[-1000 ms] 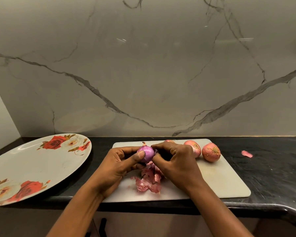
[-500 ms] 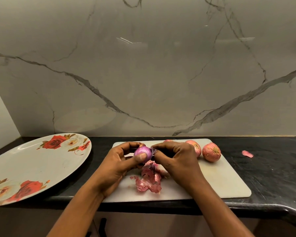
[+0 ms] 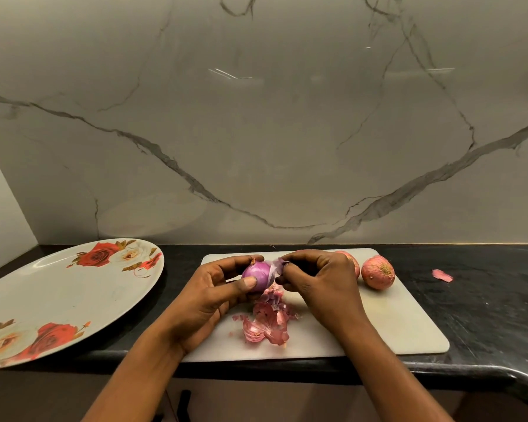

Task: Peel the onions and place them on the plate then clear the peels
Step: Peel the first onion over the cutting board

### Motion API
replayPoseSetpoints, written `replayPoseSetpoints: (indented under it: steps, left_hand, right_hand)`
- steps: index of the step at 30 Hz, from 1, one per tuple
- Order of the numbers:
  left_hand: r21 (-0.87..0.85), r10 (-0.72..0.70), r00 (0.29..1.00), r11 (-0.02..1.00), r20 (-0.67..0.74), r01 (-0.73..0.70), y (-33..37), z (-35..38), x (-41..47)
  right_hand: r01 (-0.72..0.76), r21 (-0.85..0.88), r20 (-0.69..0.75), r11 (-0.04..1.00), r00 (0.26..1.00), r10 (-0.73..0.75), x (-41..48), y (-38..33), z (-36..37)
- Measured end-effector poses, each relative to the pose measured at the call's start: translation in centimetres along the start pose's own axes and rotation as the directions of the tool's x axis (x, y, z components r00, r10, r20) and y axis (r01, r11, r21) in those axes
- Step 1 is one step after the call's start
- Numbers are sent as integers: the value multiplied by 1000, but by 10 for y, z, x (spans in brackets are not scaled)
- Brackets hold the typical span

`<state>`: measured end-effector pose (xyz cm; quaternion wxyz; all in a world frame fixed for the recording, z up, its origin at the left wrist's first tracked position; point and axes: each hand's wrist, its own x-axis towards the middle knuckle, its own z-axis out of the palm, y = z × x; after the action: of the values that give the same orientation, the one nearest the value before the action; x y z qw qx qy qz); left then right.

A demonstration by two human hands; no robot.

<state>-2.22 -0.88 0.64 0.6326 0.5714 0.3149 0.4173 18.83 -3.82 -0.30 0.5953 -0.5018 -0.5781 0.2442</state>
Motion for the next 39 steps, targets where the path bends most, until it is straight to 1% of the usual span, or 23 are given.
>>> replayPoseSetpoints:
  steps: [2,4,8,12,15,17,21,24,26,29,33,37,39]
  left_hand:
    - [4,9,1000,1000,-6,-9,-1,0,0]
    - [3,28,999,1000,-20,-28,-2,1,-1]
    - [37,58,998,998,-8,-57,-3,-1,-1]
    - [71,61,998,996,-6,-61,-3,-2,-2]
    - [77,70,997,995,-24,-68,-4,-2,-1]
    - [78,74,997,994,-25,-71,-3,-2,-1]
    - [58,84,996,995,-36,-82,-3,0,-1]
    - [30,91,996,995,-25,-90,-3,-1,-2]
    - [-19,86,996,996,-21,-87,-2,0,-2]
    - [-106,92,996,990,-20,-93,0,1,-2]
    - [-101,83,996,991,-29,-85,-1,1,-2]
    - [-105,76,996,991,-43,-80,-2,0,-1]
    - [-139,65,997,988,-51,-71,-2,0,0]
  right_hand:
    - [-5,-15,4,1000,1000,5,0,2,0]
    - [-27,6,21,1000,999,27,0,0,0]
    - [-63,78,120,995,991,54,-2,-6,-1]
    - [-67,-19,173,998,983,69,-1,-5,1]
    - [-51,5,198,999,979,49,-1,-3,1]
    - [-33,30,192,999,981,27,0,-1,0]
    - [23,-36,197,999,980,-16,-1,1,0]
    - [33,-55,210,998,978,-21,-1,2,1]
    - [42,-62,206,997,978,-28,0,1,1]
    - [16,25,156,1000,988,-20,1,-1,0]
    - [-14,87,133,996,991,2,1,0,0]
    - [-7,47,136,999,991,1,-1,1,-2]
    - [-20,26,117,999,993,17,0,3,-3]
